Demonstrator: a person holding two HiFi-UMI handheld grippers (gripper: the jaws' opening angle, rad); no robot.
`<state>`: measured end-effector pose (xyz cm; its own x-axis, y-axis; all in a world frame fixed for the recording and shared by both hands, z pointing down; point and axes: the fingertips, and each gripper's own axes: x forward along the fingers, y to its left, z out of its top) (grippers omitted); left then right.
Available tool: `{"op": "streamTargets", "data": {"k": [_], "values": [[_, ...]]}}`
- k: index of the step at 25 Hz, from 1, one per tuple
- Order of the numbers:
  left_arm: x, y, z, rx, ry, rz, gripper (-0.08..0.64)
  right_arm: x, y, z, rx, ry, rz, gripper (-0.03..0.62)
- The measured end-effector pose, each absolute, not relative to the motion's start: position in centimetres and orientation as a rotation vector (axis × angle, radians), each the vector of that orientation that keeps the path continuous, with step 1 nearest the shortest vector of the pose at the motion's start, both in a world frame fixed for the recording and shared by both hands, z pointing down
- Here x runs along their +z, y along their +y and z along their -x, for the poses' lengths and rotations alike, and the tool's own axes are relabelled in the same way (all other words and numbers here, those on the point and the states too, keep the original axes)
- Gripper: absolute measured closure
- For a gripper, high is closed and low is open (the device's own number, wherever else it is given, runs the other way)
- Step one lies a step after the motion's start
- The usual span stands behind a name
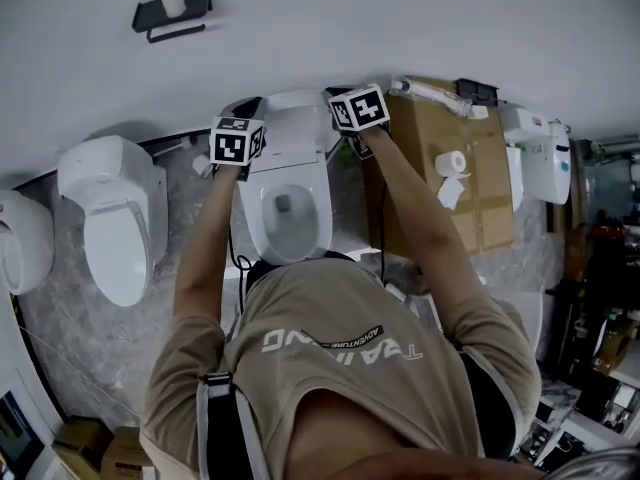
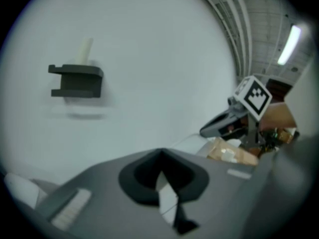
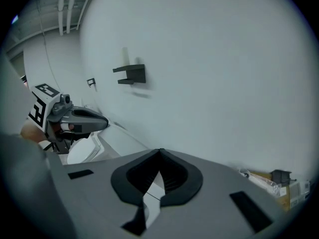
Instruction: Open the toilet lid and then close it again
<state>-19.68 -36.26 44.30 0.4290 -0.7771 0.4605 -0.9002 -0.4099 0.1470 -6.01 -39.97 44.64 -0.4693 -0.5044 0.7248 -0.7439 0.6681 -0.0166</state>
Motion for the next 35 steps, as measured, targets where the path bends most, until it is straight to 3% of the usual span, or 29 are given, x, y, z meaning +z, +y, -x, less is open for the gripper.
{"op": "streamTargets", "data": {"k": [28,35], "values": [[45.1,-44.3,22.0,0.661,-1.593,-2.21,0.555,45.4,-48.1,7.0,0.628,-2.149,-1.112,0.578],[43.9,-43.2,22.6,0.528,-1.576,-2.167,0.555,44.4,-46.2,6.6,0.427,-2.18,-1.062,0.578]]}}
